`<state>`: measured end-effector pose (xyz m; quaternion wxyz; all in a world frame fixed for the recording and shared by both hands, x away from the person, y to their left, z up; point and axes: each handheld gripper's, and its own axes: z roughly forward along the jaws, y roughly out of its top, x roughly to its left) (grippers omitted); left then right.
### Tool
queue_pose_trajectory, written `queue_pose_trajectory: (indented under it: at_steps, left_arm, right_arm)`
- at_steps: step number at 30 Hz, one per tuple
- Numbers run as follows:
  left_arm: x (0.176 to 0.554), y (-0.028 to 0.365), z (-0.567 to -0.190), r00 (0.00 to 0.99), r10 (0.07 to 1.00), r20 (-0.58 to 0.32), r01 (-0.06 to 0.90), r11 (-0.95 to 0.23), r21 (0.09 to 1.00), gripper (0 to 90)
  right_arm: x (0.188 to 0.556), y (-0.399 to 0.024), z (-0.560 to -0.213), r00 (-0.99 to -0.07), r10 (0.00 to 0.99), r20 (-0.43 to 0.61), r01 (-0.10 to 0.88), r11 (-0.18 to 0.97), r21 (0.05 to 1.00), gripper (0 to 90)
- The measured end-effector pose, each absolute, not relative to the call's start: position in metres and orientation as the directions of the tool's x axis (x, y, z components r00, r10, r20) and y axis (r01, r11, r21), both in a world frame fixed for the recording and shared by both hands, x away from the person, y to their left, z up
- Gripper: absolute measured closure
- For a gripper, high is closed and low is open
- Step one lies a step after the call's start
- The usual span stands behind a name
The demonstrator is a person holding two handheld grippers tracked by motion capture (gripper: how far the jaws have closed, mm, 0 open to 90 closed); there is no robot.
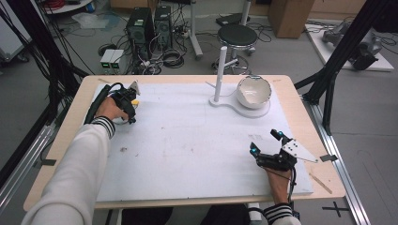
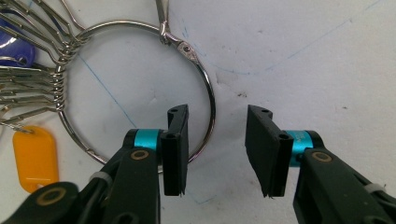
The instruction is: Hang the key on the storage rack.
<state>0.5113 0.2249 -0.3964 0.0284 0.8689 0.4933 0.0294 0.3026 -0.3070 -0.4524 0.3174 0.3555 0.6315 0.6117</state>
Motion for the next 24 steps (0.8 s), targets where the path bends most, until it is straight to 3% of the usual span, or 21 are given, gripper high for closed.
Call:
queue_pose_trajectory:
  at_steps: [24]
  left_arm:
    - [0.514, 0.2246, -0.3999, 0.497, 0.867, 0.032, 0.865, -0.498, 0.055, 72.6]
  right_arm:
    - [0.3032, -0.3071, -0.4522, -0.545, 0.838, 0.028, 0.057, 0.004, 0.998, 0.9]
